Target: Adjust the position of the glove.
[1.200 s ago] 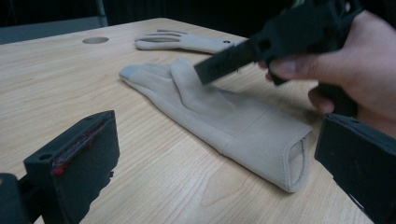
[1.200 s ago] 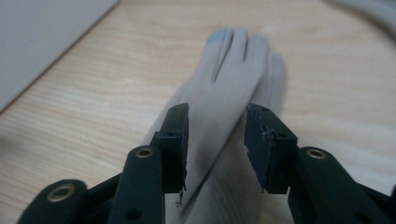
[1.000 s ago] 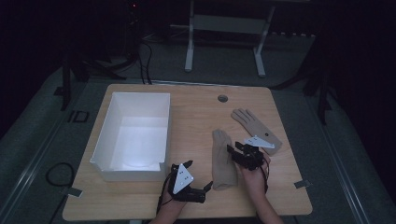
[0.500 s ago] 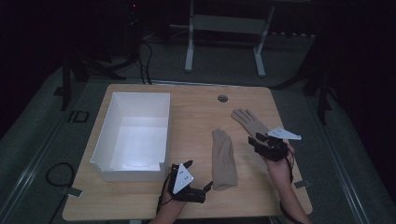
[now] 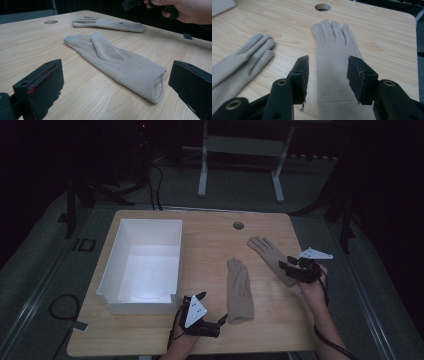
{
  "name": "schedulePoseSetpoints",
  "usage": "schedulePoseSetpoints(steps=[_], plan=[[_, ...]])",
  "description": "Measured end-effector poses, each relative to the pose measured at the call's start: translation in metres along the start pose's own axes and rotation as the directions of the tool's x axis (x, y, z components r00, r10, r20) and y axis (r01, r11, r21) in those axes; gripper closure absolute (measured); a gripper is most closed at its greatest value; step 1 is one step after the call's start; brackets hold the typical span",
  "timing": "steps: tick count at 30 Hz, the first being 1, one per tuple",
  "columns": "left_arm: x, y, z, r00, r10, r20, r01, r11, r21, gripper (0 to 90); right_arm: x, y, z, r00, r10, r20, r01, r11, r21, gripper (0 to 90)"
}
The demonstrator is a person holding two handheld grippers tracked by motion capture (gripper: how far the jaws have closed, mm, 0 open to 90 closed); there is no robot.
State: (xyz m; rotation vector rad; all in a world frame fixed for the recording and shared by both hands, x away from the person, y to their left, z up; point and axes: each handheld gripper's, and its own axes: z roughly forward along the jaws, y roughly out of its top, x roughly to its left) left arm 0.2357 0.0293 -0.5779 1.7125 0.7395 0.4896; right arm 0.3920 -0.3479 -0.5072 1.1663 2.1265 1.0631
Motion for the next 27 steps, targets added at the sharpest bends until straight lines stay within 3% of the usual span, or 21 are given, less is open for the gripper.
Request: schedulePoseSetpoints(steps=[5, 11, 18, 27], plan=[[0.0, 0.0, 0.0, 1.0, -0.001, -0.002, 0.001, 1.0, -0.001, 0.4, -0.012, 0.003, 0.012, 0.9996, -0.014, 0.023, 0.013, 1.0, 0.02, 52.9], [0.0, 0.0, 0.0, 1.0, -0.002, 0.0, 0.002, 1.0, -0.003, 0.4, -0.021, 0.01, 0.027, 0.9995, -0.032, 0.003, 0.032, 0.999, 0.031, 52.9], [0.0, 0.0, 0.0, 1.0, -0.003, 0.002, 0.003, 1.0, -0.003, 0.4, -0.029, 0.008, 0.044, 0.9996, 0.012, -0.026, -0.011, 0.999, 0.032, 54.9], [0.0, 0.0, 0.0, 1.0, -0.001, 0.002, 0.001, 1.0, -0.004, 0.4, -0.037, 0.002, 0.066, 0.9988, 0.043, -0.023, -0.04, 0.994, 0.097, 57.6]])
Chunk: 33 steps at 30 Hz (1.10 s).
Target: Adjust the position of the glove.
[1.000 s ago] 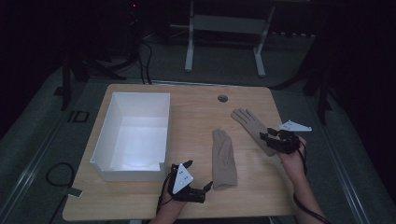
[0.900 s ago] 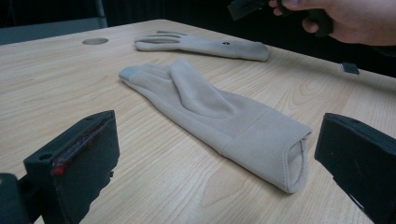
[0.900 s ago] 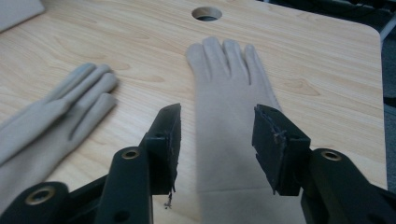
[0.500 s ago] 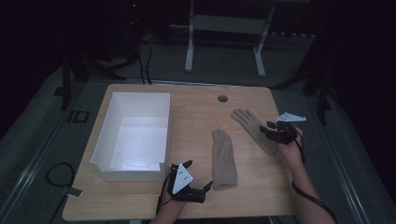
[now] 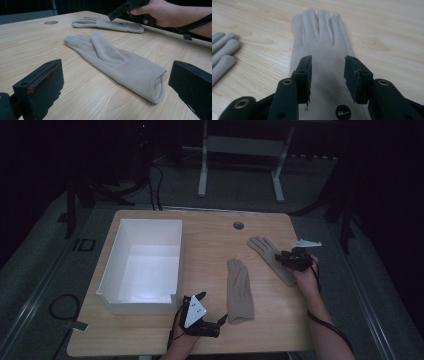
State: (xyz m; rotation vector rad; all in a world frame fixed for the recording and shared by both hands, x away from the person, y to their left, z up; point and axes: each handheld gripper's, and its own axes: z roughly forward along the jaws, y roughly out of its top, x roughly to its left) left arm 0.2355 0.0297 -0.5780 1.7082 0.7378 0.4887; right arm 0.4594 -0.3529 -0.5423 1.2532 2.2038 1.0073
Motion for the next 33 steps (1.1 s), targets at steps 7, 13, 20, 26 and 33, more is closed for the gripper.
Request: schedulePoseSetpoints(steps=[7, 13, 20, 26, 33], plan=[[0.0, 0.0, 0.0, 1.0, 0.0, 0.002, 0.0, 1.0, 0.0, 0.4, -0.001, -0.011, 0.011, 0.9996, -0.027, 0.0, 0.027, 0.999, 0.023, 62.9], [0.0, 0.0, 0.0, 1.0, -0.001, 0.002, 0.001, 1.0, 0.0, 0.4, 0.004, -0.011, 0.011, 0.9998, 0.002, 0.021, -0.002, 1.0, 0.017, 80.5], [0.0, 0.0, 0.0, 1.0, -0.002, 0.003, 0.002, 1.0, 0.0, 0.4, 0.015, -0.004, -0.003, 0.9932, 0.093, 0.07, -0.094, 0.996, 0.004, 83.4], [0.0, 0.0, 0.0, 1.0, 0.0, -0.003, 0.0, 1.0, 0.003, 0.4, 0.026, 0.009, -0.035, 0.9726, 0.203, 0.114, -0.194, 0.977, -0.084, 83.4], [0.0, 0.0, 0.001, 1.0, 0.003, -0.007, -0.003, 1.0, 0.006, 0.3, 0.042, 0.008, -0.081, 0.9412, 0.277, 0.194, -0.247, 0.955, -0.163, 83.4]])
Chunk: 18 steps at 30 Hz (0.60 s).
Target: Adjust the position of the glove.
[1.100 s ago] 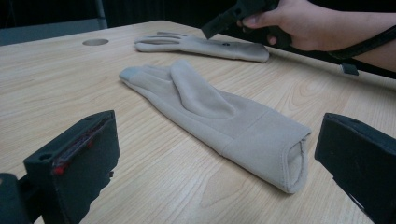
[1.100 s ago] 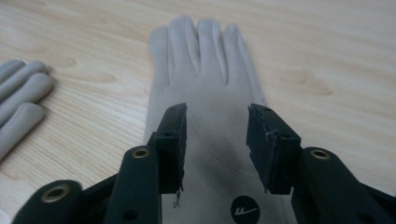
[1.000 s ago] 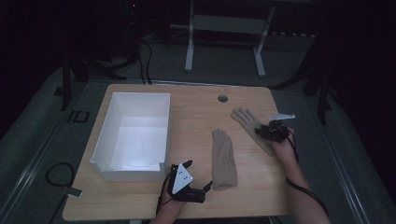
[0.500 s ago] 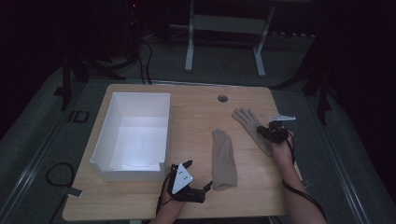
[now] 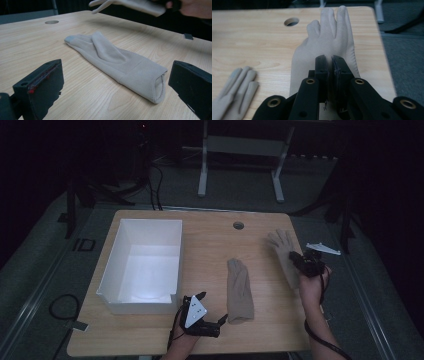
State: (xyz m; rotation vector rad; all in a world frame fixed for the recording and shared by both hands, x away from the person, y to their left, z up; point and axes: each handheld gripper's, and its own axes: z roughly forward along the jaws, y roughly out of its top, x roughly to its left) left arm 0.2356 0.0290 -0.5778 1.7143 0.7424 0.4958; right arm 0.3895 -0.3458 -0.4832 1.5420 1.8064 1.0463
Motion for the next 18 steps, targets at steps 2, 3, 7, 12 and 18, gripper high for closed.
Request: schedulePoseSetpoints(steps=[2, 3, 7, 12, 18], plan=[[0.0, 0.0, 0.0, 1.0, -0.002, -0.001, 0.002, 1.0, 0.001, 0.4, 0.0, -0.001, -0.006, 0.9998, 0.021, 0.008, -0.021, 1.0, -0.008, 83.4], [0.0, 0.0, 0.0, 1.0, -0.002, -0.001, 0.002, 1.0, 0.001, 0.4, 0.0, -0.003, -0.011, 0.9991, 0.025, 0.035, -0.024, 1.0, -0.012, 83.4], [0.0, 0.0, 0.0, 1.0, 0.002, -0.002, -0.002, 1.0, 0.004, 0.4, 0.003, -0.018, -0.025, 0.9966, 0.056, 0.061, -0.056, 0.998, 0.01, 83.3], [-0.001, 0.0, 0.001, 1.0, 0.004, 0.006, -0.004, 1.0, 0.0, 0.4, 0.007, -0.038, -0.034, 0.993, 0.102, 0.059, -0.103, 0.995, 0.011, 83.3], [-0.003, 0.0, 0.001, 0.9998, 0.013, 0.013, -0.013, 0.9999, 0.0, 0.4, 0.01, -0.058, -0.024, 0.9888, 0.117, 0.092, -0.121, 0.992, 0.039, 83.1]])
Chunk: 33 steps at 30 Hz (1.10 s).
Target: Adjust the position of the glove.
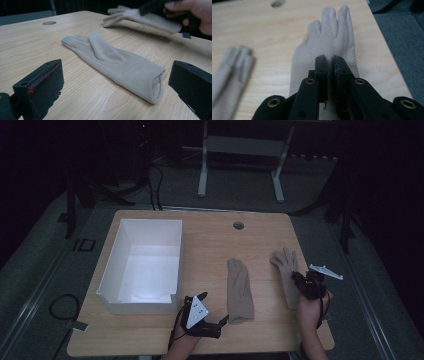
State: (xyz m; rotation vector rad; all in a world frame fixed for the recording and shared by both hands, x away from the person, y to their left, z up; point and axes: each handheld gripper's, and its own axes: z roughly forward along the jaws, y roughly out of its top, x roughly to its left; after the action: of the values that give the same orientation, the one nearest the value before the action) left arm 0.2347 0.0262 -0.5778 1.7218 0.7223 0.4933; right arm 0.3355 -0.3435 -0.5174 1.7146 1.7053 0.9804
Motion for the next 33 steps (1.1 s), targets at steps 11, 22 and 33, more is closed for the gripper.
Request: schedulePoseSetpoints(steps=[11, 22, 33], plan=[[0.0, 0.0, 0.0, 1.0, 0.001, 0.004, -0.001, 1.0, 0.0, 0.4, -0.005, -0.031, 0.024, 0.9997, 0.022, 0.009, -0.022, 0.997, 0.076, 77.6], [0.001, 0.0, 0.0, 0.9999, -0.003, 0.012, 0.003, 1.0, -0.002, 0.4, -0.005, -0.011, 0.014, 0.9871, -0.122, -0.103, 0.127, 0.991, 0.039, 63.1], [0.0, 0.0, 0.0, 0.9999, -0.003, 0.014, 0.003, 1.0, 0.0, 0.4, -0.035, 0.019, -0.007, 0.8898, -0.403, -0.215, 0.41, 0.912, -0.011, 60.9]])
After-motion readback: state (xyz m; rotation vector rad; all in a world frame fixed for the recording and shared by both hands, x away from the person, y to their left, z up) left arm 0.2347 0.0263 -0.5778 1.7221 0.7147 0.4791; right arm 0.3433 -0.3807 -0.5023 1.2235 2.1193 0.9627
